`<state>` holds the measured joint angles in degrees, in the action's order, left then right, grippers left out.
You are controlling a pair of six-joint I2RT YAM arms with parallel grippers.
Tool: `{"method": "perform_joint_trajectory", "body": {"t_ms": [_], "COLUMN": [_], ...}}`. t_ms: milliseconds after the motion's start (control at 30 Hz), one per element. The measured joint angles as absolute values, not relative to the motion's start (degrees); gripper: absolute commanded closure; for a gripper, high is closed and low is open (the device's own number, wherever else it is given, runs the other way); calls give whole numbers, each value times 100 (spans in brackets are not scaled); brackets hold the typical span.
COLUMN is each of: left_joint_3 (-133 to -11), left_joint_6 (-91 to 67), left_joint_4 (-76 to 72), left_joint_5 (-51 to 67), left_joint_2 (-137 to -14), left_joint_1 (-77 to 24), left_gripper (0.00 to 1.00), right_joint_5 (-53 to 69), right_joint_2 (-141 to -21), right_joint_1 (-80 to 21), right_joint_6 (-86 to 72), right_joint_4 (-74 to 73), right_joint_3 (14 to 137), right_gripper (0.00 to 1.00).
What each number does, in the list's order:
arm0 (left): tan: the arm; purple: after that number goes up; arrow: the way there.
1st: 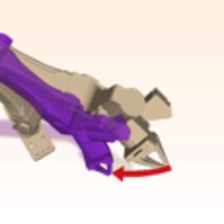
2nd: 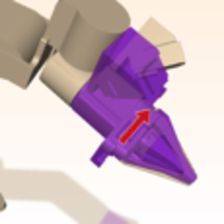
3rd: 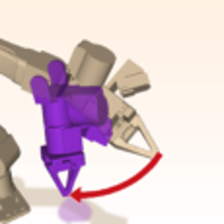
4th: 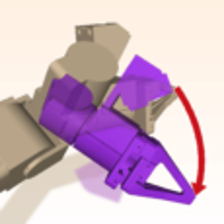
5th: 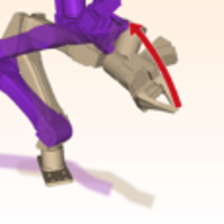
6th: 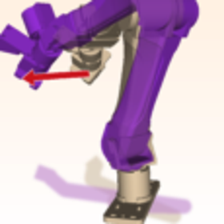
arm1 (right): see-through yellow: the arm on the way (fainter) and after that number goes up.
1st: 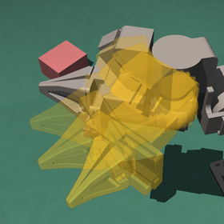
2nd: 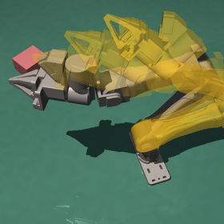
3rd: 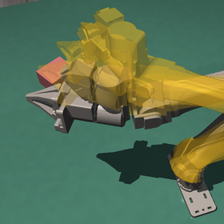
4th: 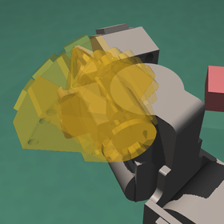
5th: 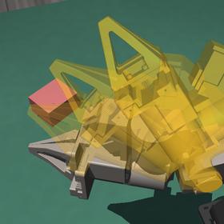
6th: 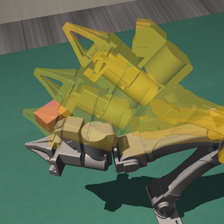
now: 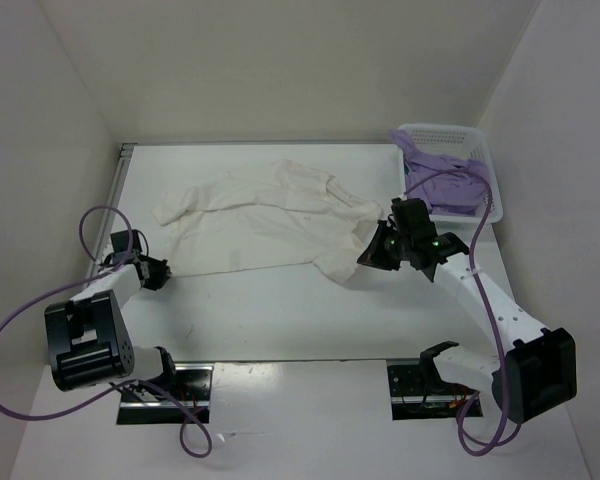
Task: Fold and stack the t-shirts
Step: Flatten out the tshirt
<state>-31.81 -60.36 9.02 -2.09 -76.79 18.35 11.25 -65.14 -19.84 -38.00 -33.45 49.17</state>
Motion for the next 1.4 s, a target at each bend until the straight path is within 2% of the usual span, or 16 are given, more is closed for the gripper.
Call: {"method": "perform_joint_trajectory", "body": {"t_ms": [100,267,433,533,667,833,900,1033,1133,1233,1300,1400], "left_joint_3": [-3181,-3304,-4095,-5297,-6635,-8586,-9426,-10519,-10538,-10012,-9784,-9356], "left_joint_6": [-6036,-5852,-5116,-4547,-4338,-4401,-4458,-4692,-4831,-4895,-4904,-4904], "left_joint_4": [797,897,1535,2377,2908,3288,3273,3168,3065,2744,2652,2390], "left_joint_5": [-228,-327,-117,429,961,1708,1837,1953,2097,1927,1761,1466], "left_joint_2": [-7747,-7747,-7225,-6580,-6353,-6580,-6820,-7022,-7070,-7203,-7452,-8239], "left_joint_1": [1835,1835,1831,1763,1612,1544,1551,1590,1739,2003,2045,2036], "left_gripper": [100,100,100,100,100,100,100,100,100,100,100,100], "right_joint_5": [1116,1081,652,165,-486,-961,-1107,-1184,-1173,-491,-91,305], "right_joint_2": [-6514,-6514,-6523,-6539,-6532,-6698,-7074,-7293,-7380,-7660,-8197,-9686], "right_joint_1": [-1984,-1984,-1997,-2010,-2064,-2075,-2075,-2091,-2067,-1315,-952,-823], "right_joint_6": [-3798,-3795,-3739,-3669,-3568,-3452,-3345,-3267,-3170,-3046,-3011,-2888], "right_joint_4": [-3345,-3347,-3723,-4241,-4917,-5428,-5614,-5629,-5520,-5002,-4823,-4748], "right_joint_3": [4917,4917,5376,6517,8517,10888,12453,13493,13618,13004,12685,13235], "right_gripper": [98,100,100,100,100,100,100,100,100,100,100,100]}}
